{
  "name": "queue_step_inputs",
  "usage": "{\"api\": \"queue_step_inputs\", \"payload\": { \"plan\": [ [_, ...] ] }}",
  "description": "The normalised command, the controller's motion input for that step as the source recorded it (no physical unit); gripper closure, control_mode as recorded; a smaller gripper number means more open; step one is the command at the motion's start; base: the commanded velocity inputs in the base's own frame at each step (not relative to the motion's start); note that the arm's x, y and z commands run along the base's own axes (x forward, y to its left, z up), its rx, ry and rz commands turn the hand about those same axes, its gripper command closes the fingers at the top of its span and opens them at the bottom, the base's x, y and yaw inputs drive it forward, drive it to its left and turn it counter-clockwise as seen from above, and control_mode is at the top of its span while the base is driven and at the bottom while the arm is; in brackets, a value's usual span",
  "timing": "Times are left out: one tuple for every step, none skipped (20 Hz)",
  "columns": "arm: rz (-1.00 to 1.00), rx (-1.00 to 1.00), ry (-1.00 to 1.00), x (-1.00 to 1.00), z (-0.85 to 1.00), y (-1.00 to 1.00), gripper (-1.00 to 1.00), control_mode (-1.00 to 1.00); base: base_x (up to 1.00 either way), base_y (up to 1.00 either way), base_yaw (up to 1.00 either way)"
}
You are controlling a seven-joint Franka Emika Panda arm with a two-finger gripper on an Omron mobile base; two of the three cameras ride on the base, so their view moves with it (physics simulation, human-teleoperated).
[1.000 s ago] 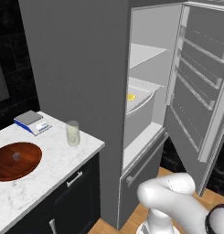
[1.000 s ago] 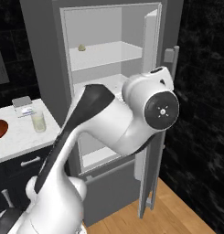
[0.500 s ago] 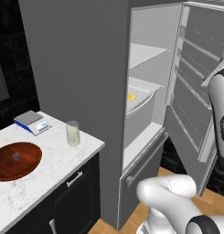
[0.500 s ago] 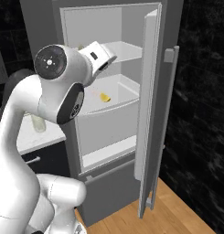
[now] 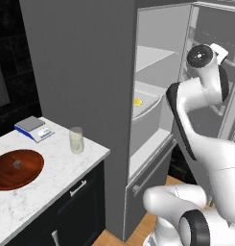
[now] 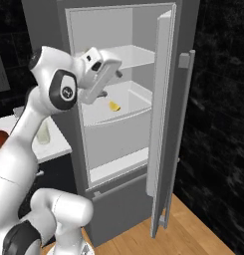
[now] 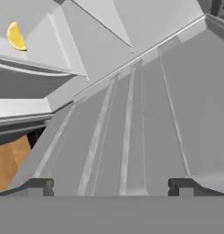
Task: Grab a lemon wedge from the fridge and one ice cube from the ice bowl, and put them in the glass of lemonade.
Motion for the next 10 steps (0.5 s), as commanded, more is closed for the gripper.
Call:
{"api": "queue_step_inputs", "payload": {
  "plan": [
    [-0.52,-0.27,0.24,0.55,-0.05,-0.19,-1.0,-1.0,0.0,0.0,0.0],
    [-0.5,-0.26,0.23,0.55,-0.11,-0.24,-1.0,-1.0,0.0,0.0,0.0],
    [-0.47,-0.24,0.22,0.57,-0.19,-0.32,-1.0,-1.0,0.0,0.0,0.0],
    [-0.41,-0.21,0.21,0.53,-0.26,-0.45,-1.0,-1.0,0.0,0.0,0.0],
    [-0.32,-0.13,0.16,0.56,-0.33,-0.6,-1.0,-1.0,0.0,0.0,0.0],
    [-0.18,-0.03,0.06,0.42,-0.33,-0.57,-1.0,-1.0,0.0,0.0,0.0],
    [-0.1,0.0,0.0,0.22,-0.21,-0.38,-1.0,-1.0,0.0,0.0,0.0],
    [-0.07,0.0,0.0,0.2,-0.22,-0.35,-1.0,-1.0,0.0,0.0,0.0],
    [-0.06,0.0,0.0,0.19,-0.24,-0.36,-1.0,-1.0,0.0,0.0,0.0],
    [-0.07,0.0,0.0,0.2,-0.39,-0.36,-1.0,-1.0,0.0,0.0,0.0]
  ]
}}
